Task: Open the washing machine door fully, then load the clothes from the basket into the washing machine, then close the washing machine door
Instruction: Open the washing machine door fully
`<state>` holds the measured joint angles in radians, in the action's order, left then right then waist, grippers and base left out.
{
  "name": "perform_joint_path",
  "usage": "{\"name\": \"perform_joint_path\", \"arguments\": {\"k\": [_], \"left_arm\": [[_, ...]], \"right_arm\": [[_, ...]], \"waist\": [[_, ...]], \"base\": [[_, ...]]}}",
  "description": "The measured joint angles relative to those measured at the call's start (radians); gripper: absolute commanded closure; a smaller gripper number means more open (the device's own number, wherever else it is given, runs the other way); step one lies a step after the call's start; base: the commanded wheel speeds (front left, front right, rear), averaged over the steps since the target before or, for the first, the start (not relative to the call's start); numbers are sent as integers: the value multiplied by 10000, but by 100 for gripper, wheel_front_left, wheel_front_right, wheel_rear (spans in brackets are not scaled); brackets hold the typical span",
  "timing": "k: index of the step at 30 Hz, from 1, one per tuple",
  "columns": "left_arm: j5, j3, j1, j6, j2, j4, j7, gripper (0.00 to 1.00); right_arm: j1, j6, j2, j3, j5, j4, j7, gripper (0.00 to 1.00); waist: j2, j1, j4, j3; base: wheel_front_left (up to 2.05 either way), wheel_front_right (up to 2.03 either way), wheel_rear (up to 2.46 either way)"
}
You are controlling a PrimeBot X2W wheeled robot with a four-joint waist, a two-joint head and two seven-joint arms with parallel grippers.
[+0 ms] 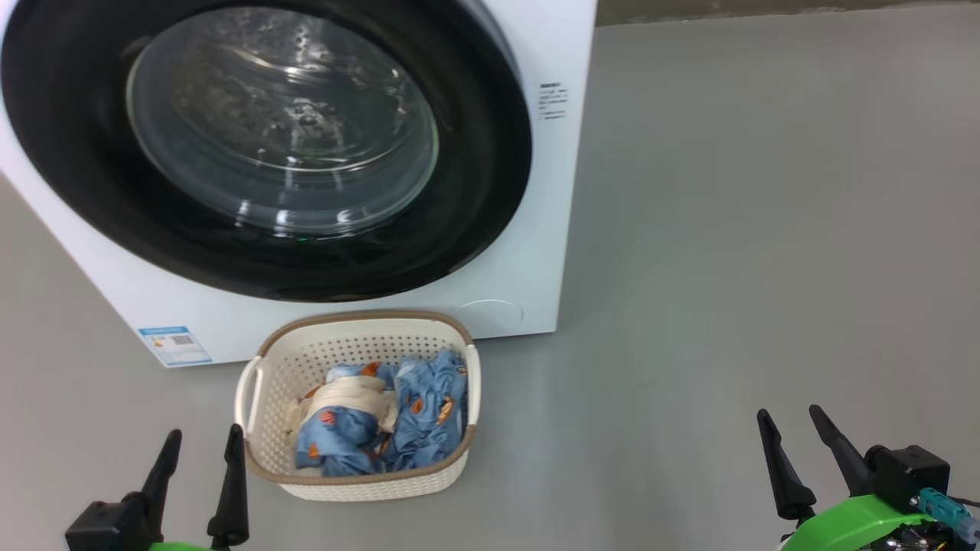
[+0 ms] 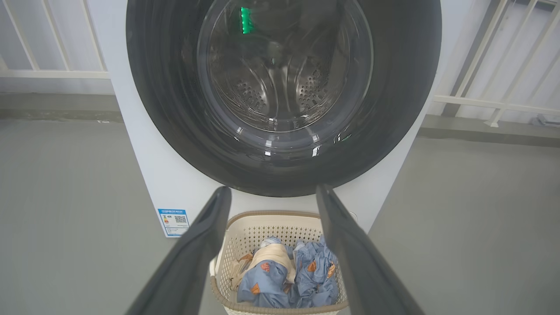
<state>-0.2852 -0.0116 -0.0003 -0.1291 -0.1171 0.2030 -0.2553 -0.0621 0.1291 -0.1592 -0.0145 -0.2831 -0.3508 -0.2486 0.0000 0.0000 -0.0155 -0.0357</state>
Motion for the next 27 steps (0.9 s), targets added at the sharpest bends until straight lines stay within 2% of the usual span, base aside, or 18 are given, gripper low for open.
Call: {"name": "perform_joint_path", "arguments": {"k": [6, 20, 21, 22, 24, 27], "left_arm": [[-23, -79, 4, 0, 15, 4, 0, 0], [-236, -178, 13, 0, 127, 10, 0, 0], [-268, -194, 13, 0, 163, 10, 0, 0], [-291, -213, 13, 0, 198, 10, 0, 0], [-301, -224, 14, 0, 278, 10, 0, 0], [-382, -222, 14, 0, 374, 8, 0, 0]], "right_arm": [[0, 2, -2, 13, -2, -19, 0, 0], [0, 0, 38, 84, -121, 6, 0, 0], [-3, 0, 48, 109, -186, 10, 0, 15], [-18, 2, 58, 146, -268, 13, 0, 51], [-132, 2, 81, 228, -407, 54, -2, 100], [-520, 2, 184, 234, -830, 176, -2, 100]], "waist": [[0, 0, -24, 83], [0, 0, 28, 59], [0, 1, 38, 48], [-1, 0, 50, 34], [0, 0, 80, 0], [0, 0, 130, -74]], "base": [[44, 44, -88], [1, 1, -1], [0, 0, 0], [0, 0, 0], [0, 0, 0], [0, 0, 0]]}}
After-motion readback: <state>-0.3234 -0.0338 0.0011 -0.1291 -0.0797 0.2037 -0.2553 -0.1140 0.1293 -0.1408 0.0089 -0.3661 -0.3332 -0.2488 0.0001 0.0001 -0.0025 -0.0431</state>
